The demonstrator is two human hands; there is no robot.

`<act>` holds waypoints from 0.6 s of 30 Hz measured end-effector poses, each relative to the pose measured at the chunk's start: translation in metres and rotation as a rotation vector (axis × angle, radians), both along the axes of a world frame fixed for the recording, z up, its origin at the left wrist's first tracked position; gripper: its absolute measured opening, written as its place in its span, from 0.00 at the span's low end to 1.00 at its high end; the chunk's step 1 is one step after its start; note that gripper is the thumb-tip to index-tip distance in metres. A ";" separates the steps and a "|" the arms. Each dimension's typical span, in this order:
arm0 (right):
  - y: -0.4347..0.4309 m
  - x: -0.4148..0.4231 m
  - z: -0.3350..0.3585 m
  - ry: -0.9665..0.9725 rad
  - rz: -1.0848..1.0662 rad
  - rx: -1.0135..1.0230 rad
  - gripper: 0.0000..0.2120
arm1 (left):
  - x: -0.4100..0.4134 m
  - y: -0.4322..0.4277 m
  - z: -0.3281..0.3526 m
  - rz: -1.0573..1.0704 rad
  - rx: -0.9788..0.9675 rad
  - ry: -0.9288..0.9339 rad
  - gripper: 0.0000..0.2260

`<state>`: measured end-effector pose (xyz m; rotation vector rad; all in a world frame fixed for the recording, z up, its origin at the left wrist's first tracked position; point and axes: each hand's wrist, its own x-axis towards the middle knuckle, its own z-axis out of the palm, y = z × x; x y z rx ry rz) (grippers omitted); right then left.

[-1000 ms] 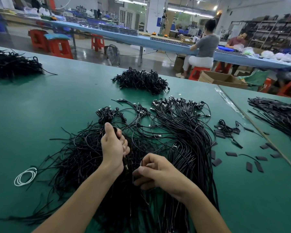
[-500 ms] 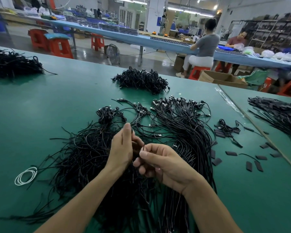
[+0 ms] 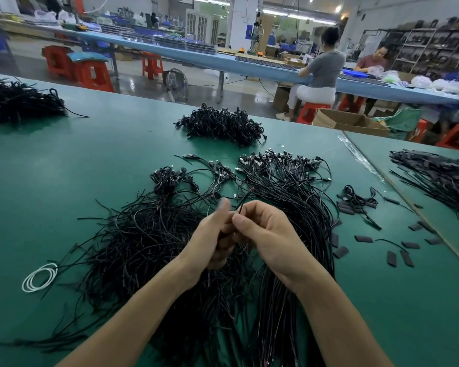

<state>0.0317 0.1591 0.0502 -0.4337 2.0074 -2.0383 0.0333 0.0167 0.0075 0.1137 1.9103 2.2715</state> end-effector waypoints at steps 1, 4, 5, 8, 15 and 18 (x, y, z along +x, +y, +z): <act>0.001 -0.001 -0.001 0.016 -0.022 0.018 0.04 | 0.001 -0.001 0.001 -0.029 -0.005 0.022 0.24; 0.005 -0.002 -0.002 0.020 -0.136 -0.005 0.04 | 0.001 -0.006 0.002 -0.033 0.021 0.020 0.20; 0.008 -0.001 -0.002 0.028 -0.191 -0.010 0.03 | 0.001 -0.008 0.003 -0.015 0.035 0.007 0.20; 0.013 -0.001 -0.005 0.073 -0.365 0.072 0.02 | 0.001 -0.009 0.006 0.039 0.079 -0.010 0.21; 0.007 0.006 -0.010 0.318 -0.567 0.395 0.05 | 0.004 -0.003 0.012 -0.003 0.054 -0.019 0.32; 0.001 0.007 -0.003 0.399 -0.593 0.356 0.06 | 0.004 -0.002 0.011 0.000 0.033 0.003 0.27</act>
